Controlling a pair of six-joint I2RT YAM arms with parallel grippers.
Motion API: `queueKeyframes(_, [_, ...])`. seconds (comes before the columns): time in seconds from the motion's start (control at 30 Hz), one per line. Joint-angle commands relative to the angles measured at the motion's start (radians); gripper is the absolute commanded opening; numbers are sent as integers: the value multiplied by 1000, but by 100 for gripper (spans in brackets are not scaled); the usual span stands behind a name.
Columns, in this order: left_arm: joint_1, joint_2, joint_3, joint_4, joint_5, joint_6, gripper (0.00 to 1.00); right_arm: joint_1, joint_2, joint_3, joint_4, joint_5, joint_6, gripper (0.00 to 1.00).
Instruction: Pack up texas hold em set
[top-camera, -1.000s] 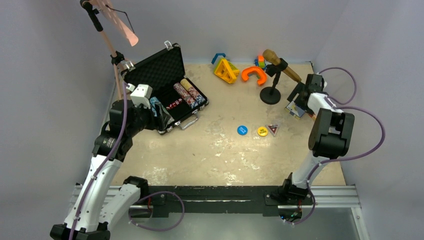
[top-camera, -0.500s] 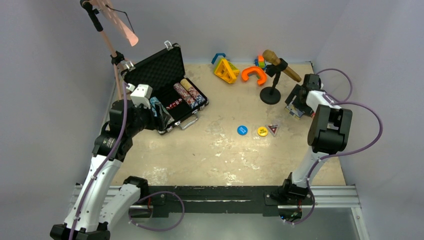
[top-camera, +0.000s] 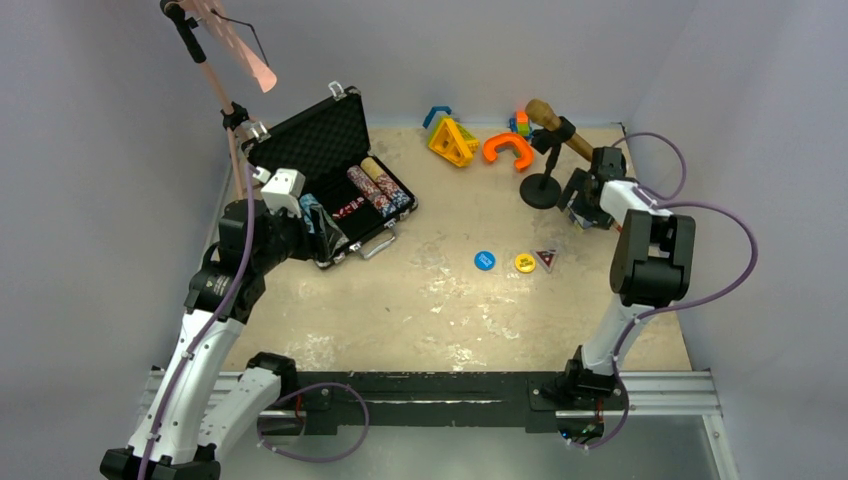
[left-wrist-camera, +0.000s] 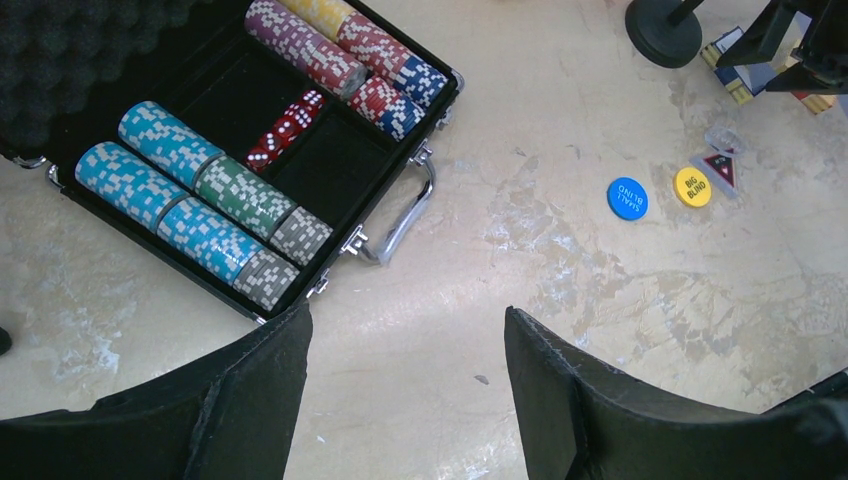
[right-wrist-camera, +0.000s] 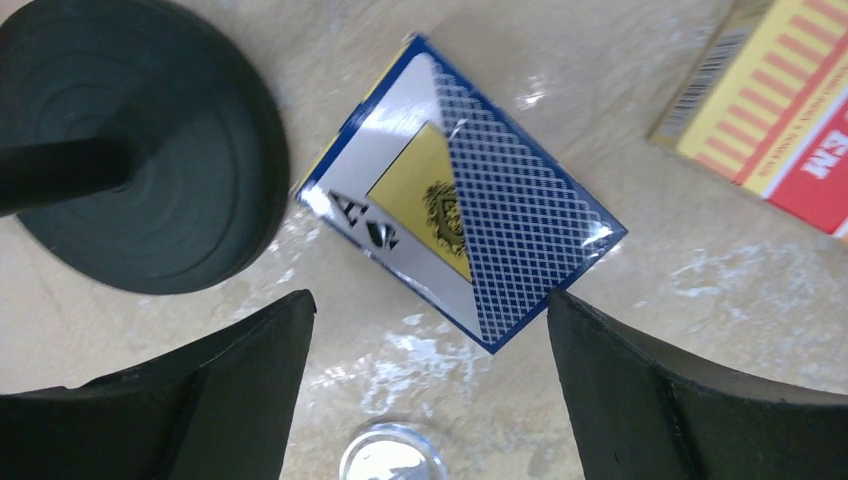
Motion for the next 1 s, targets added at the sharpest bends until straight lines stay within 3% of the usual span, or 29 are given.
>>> queueKeyframes(0.0, [-6, -4, 7, 17, 18, 11, 74, 58, -68, -44, -20, -52, 4, 89])
queueKeyframes(0.53, [-5, 27, 25, -9, -46, -15, 75, 124, -481, -280, -29, -75, -24, 91])
queueKeyframes(0.67, [-5, 36, 11, 9, -7, -14, 74, 252, -514, -318, -34, -103, -42, 89])
queueKeyframes(0.97, [-6, 57, 3, 20, 30, -9, 74, 533, -398, -280, -46, -132, -36, 89])
